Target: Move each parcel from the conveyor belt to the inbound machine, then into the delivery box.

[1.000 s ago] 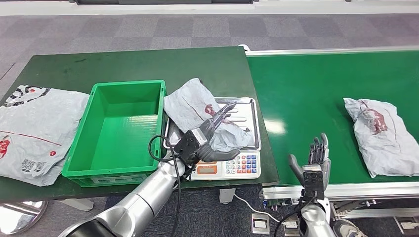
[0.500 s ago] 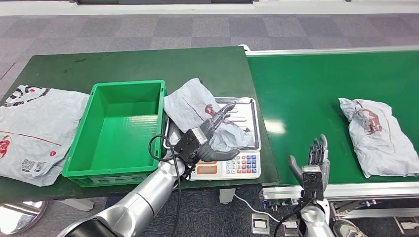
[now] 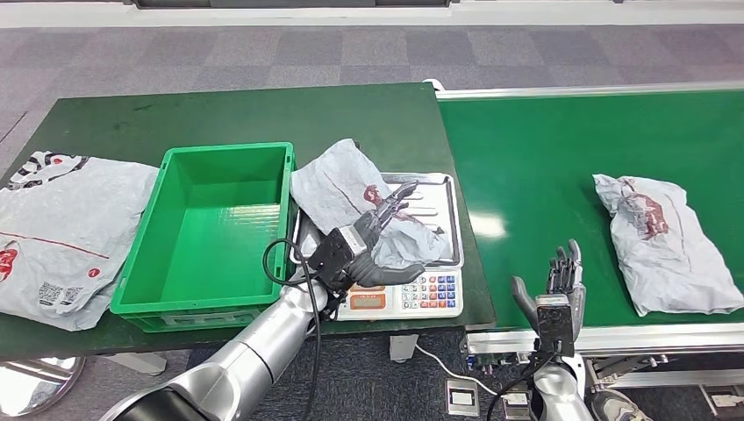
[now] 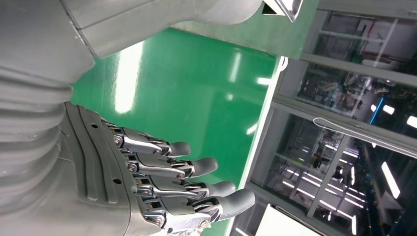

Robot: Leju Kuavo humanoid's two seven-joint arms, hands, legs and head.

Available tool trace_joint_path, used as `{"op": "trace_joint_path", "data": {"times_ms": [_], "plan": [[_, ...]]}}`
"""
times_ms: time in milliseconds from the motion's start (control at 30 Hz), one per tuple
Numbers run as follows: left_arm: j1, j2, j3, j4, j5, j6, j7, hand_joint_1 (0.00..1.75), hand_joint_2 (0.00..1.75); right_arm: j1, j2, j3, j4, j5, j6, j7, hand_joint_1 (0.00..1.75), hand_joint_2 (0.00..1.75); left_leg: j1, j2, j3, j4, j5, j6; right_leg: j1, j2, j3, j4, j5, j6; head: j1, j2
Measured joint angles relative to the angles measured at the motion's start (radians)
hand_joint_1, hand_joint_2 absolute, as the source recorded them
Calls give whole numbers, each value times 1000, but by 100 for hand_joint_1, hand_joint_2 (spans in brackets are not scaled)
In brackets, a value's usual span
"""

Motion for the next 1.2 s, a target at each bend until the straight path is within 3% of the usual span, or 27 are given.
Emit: {"op": "trace_joint_path", "data": {"times_ms": [100,200,300,367,600,967,1000,1100,1133,1200], "plan": [[-25,1,-10,48,-52,129,192,0,175,-3,-2,0,4,-2,-3,0,0,175,0,0,0,0,0,0,0,0,0,0,0,0,0,0],[-42,6,-23,98,-134,386,386,0,175,-6,-6,0,9,-4,-6,0,0,175,0,1,0,0,0,0,0,1,0,0,0,0,0,0],[-56,19,-39,125,-190,585,441,0,175,-17,-8,0,19,-3,-4,0,0,175,0,1,0,0,0,0,0,1,0,0,0,0,0,0],[-63,29,-42,135,-206,649,445,0,175,-29,-8,0,29,-3,-3,0,0,175,0,1,0,0,0,0,0,1,0,1,0,0,0,0],[-69,44,-46,156,-245,700,443,0,175,-62,-10,0,57,-7,-10,0,0,175,0,1,0,0,0,0,0,1,0,1,0,0,0,0],[-70,51,-47,174,-258,704,443,0,175,-69,-14,0,82,-9,-19,0,0,175,0,1,0,0,0,0,0,1,0,1,0,0,0,0],[-71,51,-47,175,-258,704,443,32,175,-70,-14,0,84,-9,-19,0,0,175,0,1,0,0,0,0,0,1,0,1,0,0,0,0],[-71,51,-47,176,-252,698,435,163,175,-70,-15,0,88,-9,-19,0,0,175,0,1,0,0,0,0,0,1,0,1,0,0,0,0],[-71,51,-47,176,-240,688,422,175,175,-70,-15,0,88,-9,-18,0,0,175,0,1,0,0,0,0,0,1,0,1,0,0,0,0],[-71,51,-47,176,-209,646,383,175,175,-70,-16,0,88,-9,-14,0,0,175,0,1,0,0,0,0,0,1,0,1,0,0,0,0]]}}
